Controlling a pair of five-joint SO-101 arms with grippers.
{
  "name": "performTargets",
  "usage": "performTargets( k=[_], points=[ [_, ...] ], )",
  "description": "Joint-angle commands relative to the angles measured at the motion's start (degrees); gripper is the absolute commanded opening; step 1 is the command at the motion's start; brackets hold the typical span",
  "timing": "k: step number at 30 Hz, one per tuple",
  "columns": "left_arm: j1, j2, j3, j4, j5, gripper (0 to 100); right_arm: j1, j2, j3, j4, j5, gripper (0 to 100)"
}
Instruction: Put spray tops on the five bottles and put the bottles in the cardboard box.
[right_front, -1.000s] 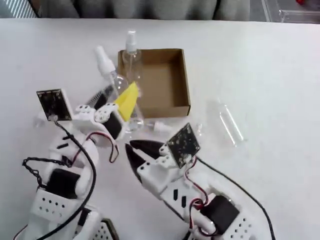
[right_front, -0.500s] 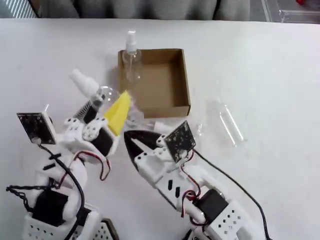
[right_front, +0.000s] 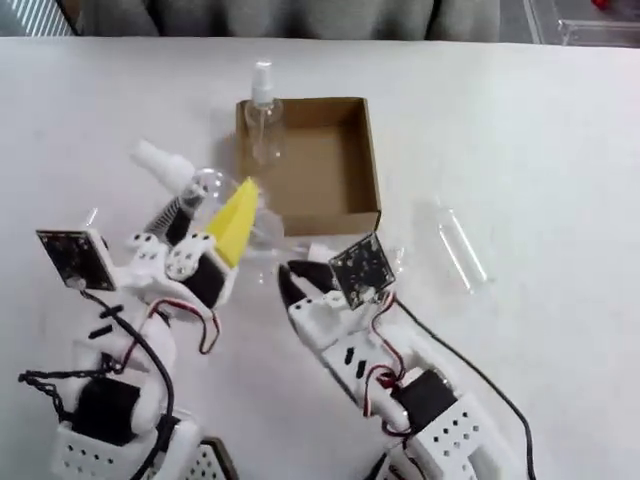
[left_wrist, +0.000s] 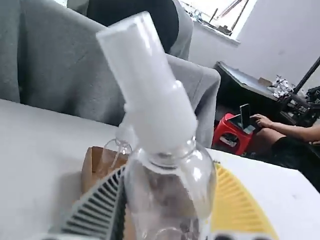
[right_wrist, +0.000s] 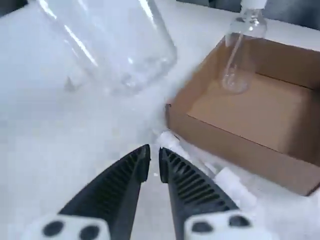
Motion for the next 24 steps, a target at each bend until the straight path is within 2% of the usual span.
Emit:
performTargets(
  k=[1,9,14,20,24],
  points=[
    [-3.2,9.0,-0.7,-8.5,-5.3,2,10.2,-0.4,-0.7,5.2,4.9,1.5],
    [-3.4,25.5,-0.6,-26.6,-12.5,2,28.7,-0.4,0.3,13.9,8.4,1.5],
    [-2.9,35.6,-0.7,-38.3,-16.7,2,38.0,-0.4,5.9,12.0,13.4,1.5],
    [0.2,50.2,-2.8,-50.9,-22.2,2,40.2,-0.4,15.4,-1.9,13.6,1.5],
    [-0.1,61.0,-10.3,-52.1,-22.4,2,40.5,-0.3,16.4,-3.9,13.6,1.5]
  ],
)
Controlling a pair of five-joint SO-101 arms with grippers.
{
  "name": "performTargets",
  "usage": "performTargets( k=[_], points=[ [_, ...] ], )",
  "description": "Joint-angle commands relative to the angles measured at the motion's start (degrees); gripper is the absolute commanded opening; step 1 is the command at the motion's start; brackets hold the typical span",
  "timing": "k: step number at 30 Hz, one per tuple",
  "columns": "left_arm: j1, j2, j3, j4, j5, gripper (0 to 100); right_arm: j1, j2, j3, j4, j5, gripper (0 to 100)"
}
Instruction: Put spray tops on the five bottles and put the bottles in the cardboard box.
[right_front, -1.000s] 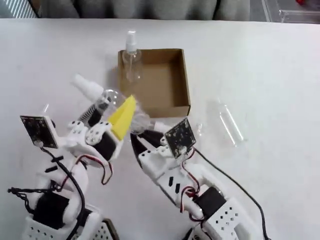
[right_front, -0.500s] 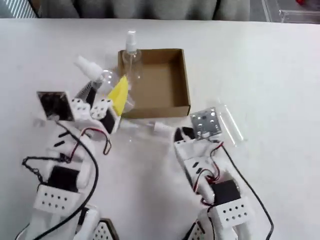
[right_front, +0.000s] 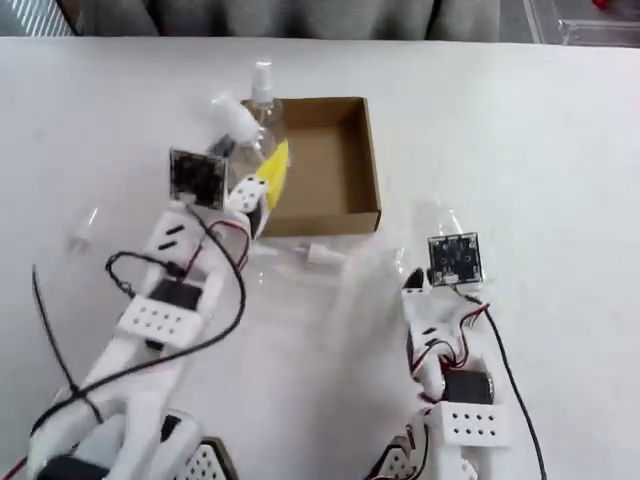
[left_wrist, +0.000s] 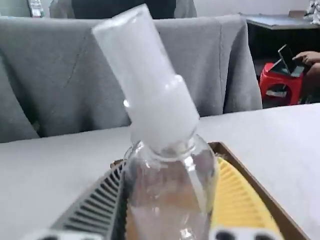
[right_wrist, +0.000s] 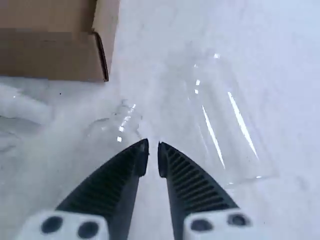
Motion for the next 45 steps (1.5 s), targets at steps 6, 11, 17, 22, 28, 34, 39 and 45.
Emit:
performTargets(
  k=[6,11,17,22,28,34,39,45],
  points=[
    [0.3,19.2,-15.9,-3.5,-0.9,2,0.8,0.2,0.8,-1.5,0.9,1.5],
    [-0.9,24.5,-17.1,-9.2,-0.7,2,0.7,0.2,0.8,-1.7,0.9,1.5],
    [-2.7,32.4,-17.8,-15.7,-0.7,2,0.8,0.2,0.8,-1.7,0.9,1.5],
    [-3.4,38.5,-21.2,-17.7,-0.6,2,0.8,0.2,0.8,-1.5,0.9,1.5],
    [-4.6,42.9,-24.8,-17.7,-0.6,2,0.9,0.2,0.8,-1.5,1.0,1.5],
    [-3.8,45.0,-25.3,-17.7,-0.6,2,0.9,0.2,0.8,-1.5,1.0,1.5],
    [-3.5,46.4,-26.5,-17.7,-0.6,2,0.9,0.2,0.8,-1.5,1.0,1.5],
    [-3.3,50.5,-29.3,-17.7,-0.6,2,0.9,0.3,0.8,-1.5,1.0,1.5]
  ],
)
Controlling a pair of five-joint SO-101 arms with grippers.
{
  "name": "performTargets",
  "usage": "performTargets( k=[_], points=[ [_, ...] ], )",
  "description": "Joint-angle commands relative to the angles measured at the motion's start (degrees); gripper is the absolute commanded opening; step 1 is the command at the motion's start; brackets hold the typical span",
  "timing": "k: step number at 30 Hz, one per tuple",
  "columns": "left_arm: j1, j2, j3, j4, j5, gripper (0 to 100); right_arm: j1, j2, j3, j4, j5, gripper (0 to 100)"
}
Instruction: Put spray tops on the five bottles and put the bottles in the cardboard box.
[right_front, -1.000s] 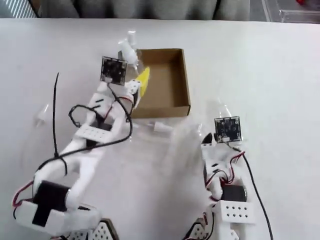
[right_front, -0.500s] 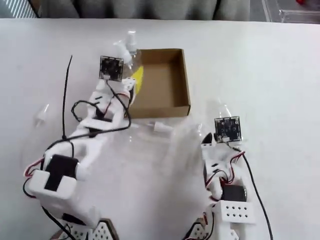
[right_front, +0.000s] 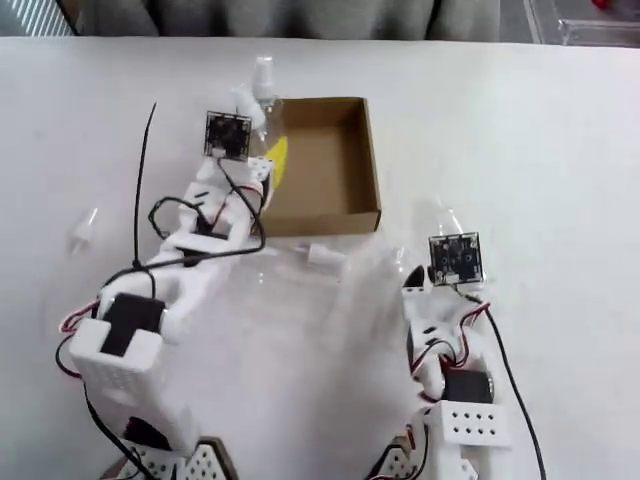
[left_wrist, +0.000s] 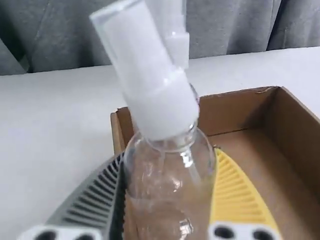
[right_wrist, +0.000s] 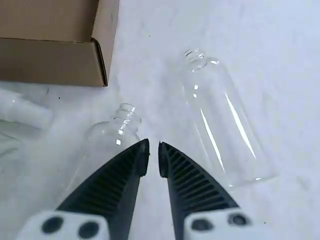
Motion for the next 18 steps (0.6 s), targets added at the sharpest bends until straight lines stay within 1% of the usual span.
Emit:
performTargets(
  k=[1,18],
  points=[
    [0.7,0.4,-4.3,-1.8,-0.1,2,0.8,-0.2,0.5,-0.6,0.7,1.5],
    [0.2,0.7,-3.2,-1.8,-0.3,3,0.8,-0.1,0.5,-0.6,0.7,1.5]
  ],
)
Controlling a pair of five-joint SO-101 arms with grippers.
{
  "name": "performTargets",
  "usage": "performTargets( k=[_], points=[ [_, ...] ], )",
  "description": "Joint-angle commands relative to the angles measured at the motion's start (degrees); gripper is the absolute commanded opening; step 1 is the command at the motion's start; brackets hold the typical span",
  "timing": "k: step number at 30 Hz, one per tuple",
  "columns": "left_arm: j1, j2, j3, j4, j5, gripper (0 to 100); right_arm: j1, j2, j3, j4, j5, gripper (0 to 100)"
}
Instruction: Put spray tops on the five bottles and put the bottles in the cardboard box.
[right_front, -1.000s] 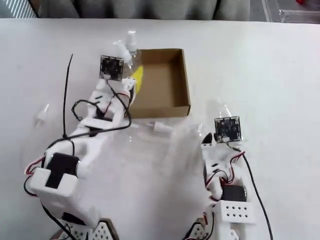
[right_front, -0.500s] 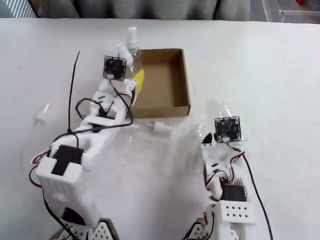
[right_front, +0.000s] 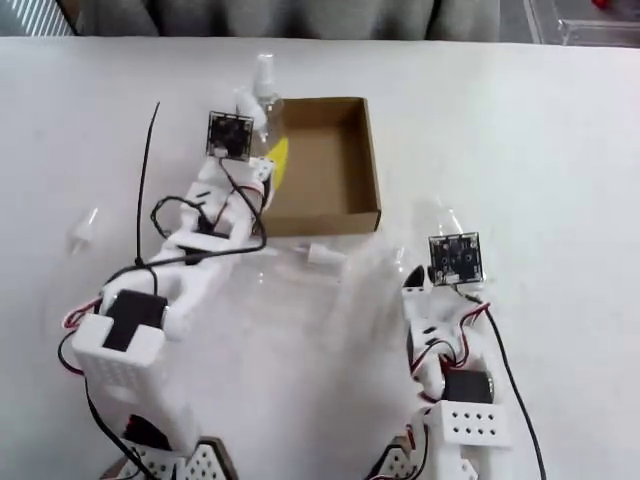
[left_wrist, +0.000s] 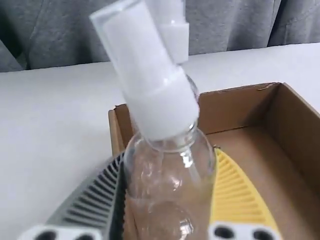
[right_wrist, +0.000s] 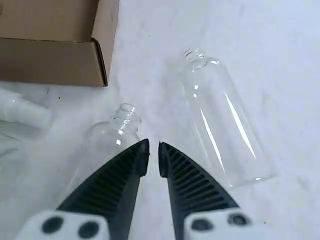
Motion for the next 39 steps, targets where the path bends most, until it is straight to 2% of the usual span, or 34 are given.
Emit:
performTargets(
  k=[1,7,9,18,23,29,36,39],
  points=[
    [0.2,-0.6,-1.9,-1.8,-0.4,3,0.8,-0.1,0.5,-0.6,0.7,1.5],
    [0.2,-0.6,-0.3,-1.8,-0.1,21,0.9,0.0,0.5,-0.6,0.7,1.5],
    [0.2,-0.6,0.0,-1.7,-0.1,25,0.9,0.0,0.5,-0.6,0.7,1.5],
    [-1.4,-0.7,0.0,-1.8,-0.1,25,0.9,0.0,0.5,-0.6,0.8,1.5],
    [-1.4,-0.7,0.0,-1.8,-0.1,25,0.9,0.1,0.5,0.4,4.5,1.5],
    [-1.4,-0.7,0.0,-1.8,-0.1,26,0.9,-0.2,0.5,1.1,5.0,1.5],
    [-1.4,-0.8,1.1,-1.5,3.5,40,0.9,-0.1,0.5,1.1,5.1,1.5],
    [-1.4,-0.8,1.1,-1.5,3.5,41,0.9,0.0,0.5,1.1,5.1,1.5]
  ],
)
